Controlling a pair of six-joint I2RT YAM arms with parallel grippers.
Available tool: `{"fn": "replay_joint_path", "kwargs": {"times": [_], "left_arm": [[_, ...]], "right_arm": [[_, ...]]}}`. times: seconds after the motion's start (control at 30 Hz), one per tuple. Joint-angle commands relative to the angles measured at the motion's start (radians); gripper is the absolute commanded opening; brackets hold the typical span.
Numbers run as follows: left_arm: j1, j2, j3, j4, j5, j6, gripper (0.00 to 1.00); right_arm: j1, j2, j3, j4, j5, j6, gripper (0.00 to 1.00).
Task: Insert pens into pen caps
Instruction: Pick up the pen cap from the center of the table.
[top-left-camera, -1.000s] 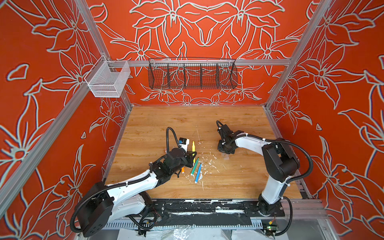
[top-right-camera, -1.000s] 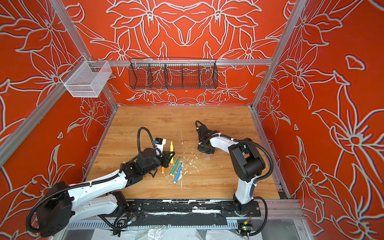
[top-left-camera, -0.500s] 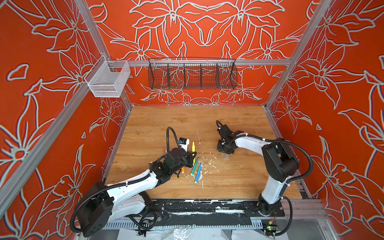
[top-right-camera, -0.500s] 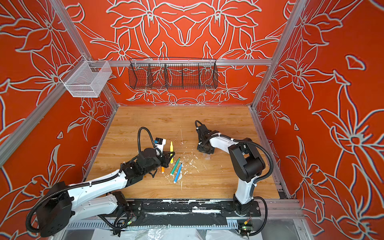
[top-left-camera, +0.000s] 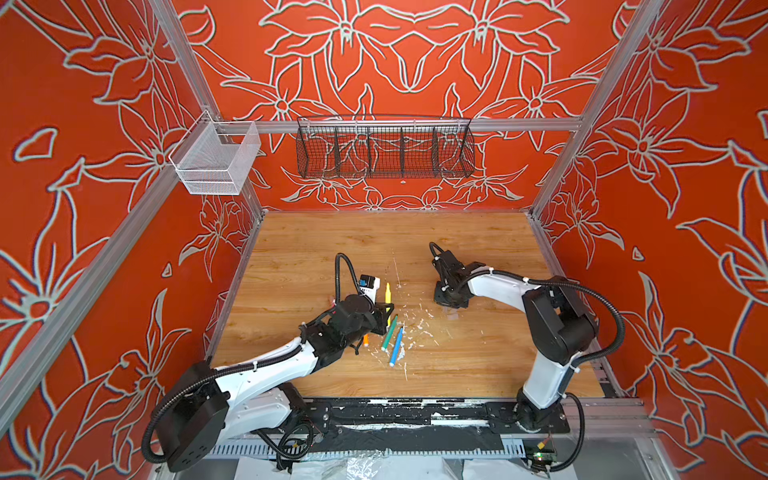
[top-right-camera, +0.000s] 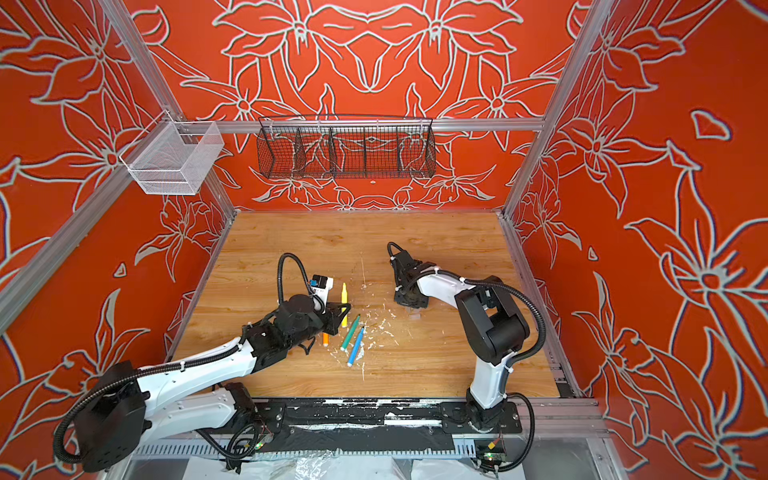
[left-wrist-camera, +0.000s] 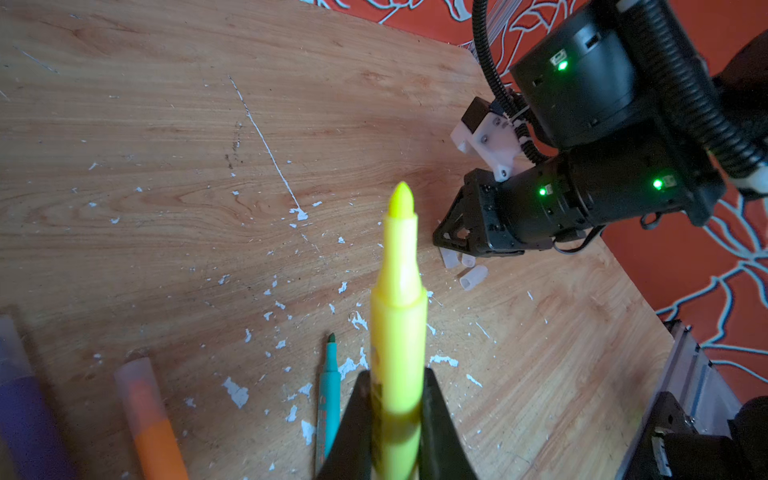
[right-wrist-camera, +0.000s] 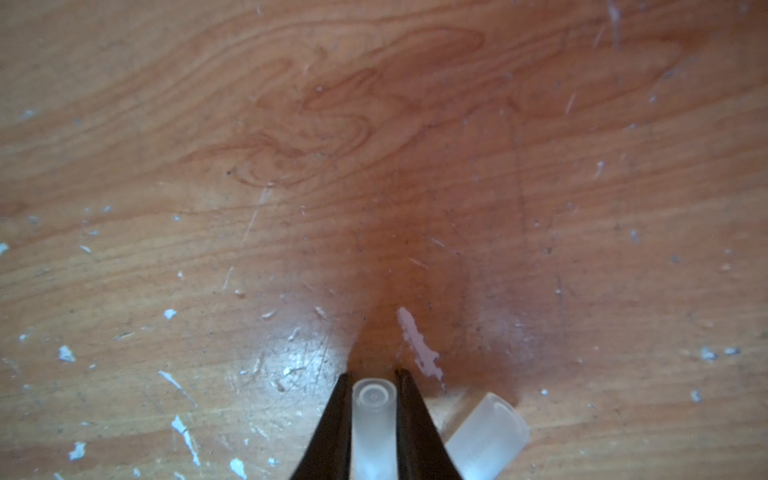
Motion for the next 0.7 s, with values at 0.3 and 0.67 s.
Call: {"fn": "replay_joint_path", "kwargs": {"times": [0.3,0.67], "left_arm": [[0.005,0.069,0.076,-0.017,0.088,0.009,0.0],[0.005,0.08,0.084,-0.022,0.103,-0.008,0.0]], "right_arm": [[0.025,-0.09,-0.073,-0.03,-0.002,-0.009,0.14],[0.157,-0.382,-0.119,-0.024,0.099,0.162,0.12]]}}
